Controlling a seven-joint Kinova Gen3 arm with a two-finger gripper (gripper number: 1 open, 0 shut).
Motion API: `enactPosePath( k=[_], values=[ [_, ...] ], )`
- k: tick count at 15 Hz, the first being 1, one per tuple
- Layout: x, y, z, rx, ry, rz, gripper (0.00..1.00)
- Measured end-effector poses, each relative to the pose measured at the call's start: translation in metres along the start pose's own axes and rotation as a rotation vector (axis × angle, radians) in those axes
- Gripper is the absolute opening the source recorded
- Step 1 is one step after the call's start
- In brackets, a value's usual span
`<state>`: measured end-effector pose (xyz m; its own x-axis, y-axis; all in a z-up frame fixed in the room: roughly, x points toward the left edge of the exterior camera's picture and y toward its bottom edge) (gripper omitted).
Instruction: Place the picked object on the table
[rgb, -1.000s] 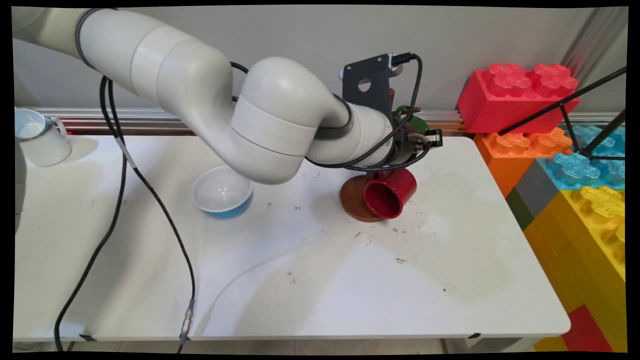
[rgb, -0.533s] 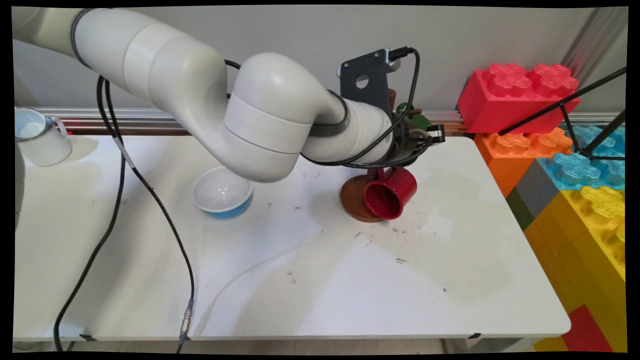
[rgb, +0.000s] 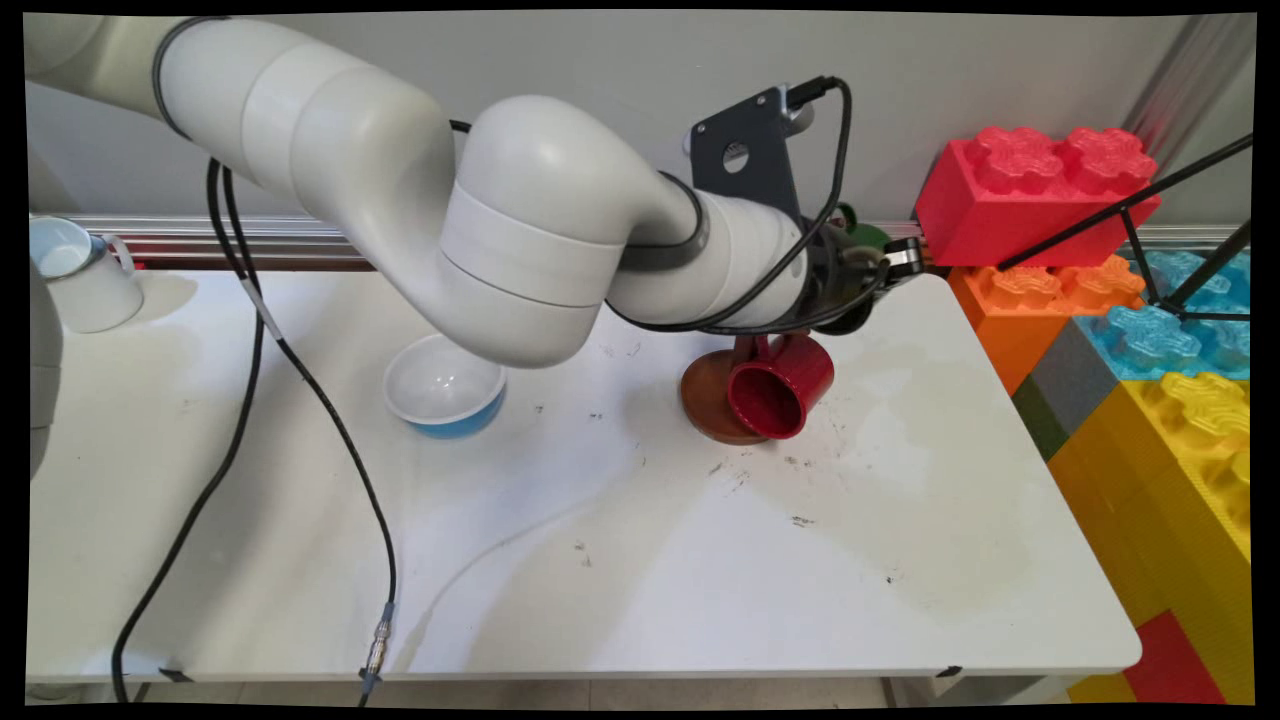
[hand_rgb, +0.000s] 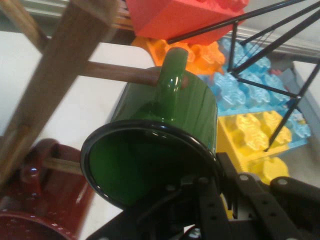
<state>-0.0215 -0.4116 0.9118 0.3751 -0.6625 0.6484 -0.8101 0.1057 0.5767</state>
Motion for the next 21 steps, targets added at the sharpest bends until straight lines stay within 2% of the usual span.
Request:
enactPosePath(
  k=[7, 10, 15, 21],
  values=[
    [-0.001, 0.017, -0.005, -0.085, -0.007, -0.048, 0.00],
    [-0.004, 0.023, -0.010, -0.115, -0.033, -0.055, 0.00],
    [-0.008, 0.020, -0.021, -0.129, -0.116, -0.015, 0.00],
    [-0.008, 0.006, -0.040, -0.144, -0.273, 0.083, 0.00]
  ],
)
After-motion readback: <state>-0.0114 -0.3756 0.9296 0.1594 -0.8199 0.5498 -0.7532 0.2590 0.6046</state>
